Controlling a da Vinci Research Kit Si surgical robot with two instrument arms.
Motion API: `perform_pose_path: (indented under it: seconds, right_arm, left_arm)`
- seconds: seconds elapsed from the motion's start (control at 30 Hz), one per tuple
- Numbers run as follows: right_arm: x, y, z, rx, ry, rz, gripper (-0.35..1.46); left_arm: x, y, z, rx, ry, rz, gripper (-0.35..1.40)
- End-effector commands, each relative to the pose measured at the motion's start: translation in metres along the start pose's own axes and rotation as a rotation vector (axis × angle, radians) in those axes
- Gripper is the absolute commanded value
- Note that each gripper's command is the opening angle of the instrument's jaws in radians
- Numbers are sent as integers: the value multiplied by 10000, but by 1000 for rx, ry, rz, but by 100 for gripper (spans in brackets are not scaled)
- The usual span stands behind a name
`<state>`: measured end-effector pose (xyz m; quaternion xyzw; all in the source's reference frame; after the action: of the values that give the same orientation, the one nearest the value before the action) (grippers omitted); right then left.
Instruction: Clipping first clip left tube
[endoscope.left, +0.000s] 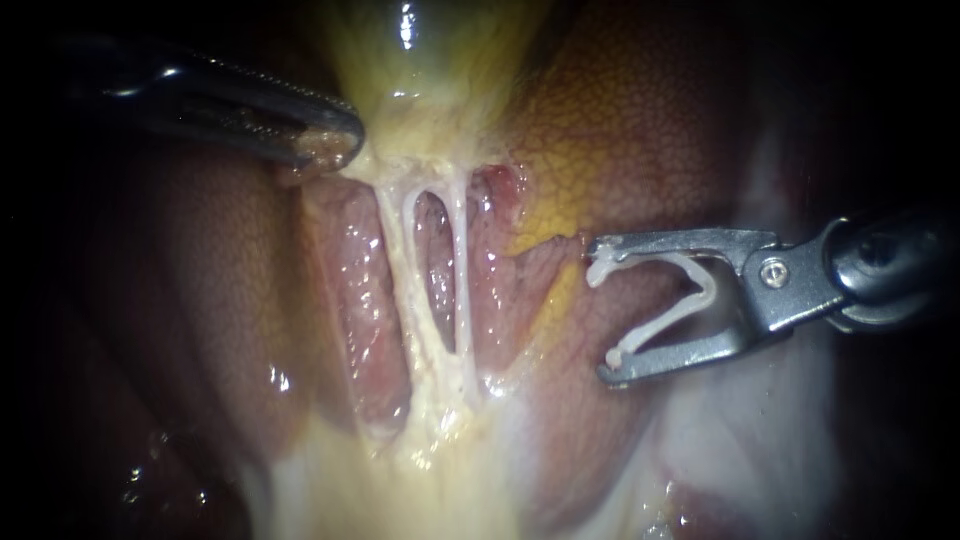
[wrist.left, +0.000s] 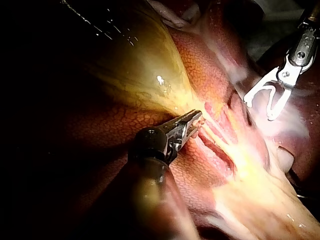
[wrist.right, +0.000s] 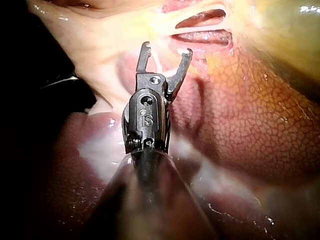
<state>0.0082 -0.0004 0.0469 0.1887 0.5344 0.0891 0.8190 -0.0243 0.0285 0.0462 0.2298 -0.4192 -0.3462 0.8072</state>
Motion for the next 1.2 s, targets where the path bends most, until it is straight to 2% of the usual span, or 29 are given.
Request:
perform_pose_path:
  seconds: [0.03,0.2,0.6,0.97,1.2]
  right_arm:
    - [0,0,0,0,0,0,60]
    - [1,1,4,9,11,0,60]
    - [2,8,35,118,99,73,60]
    - [-17,9,73,196,120,120,58]
    - [-31,16,90,233,129,139,58]
  left_arm:
    - [0,0,0,0,0,0,-35]
    - [0,0,0,0,0,0,-35]
    - [1,1,1,-1,0,1,-35]
    - [2,1,1,-2,0,1,-35]
    - [2,1,1,-2,0,1,-35]
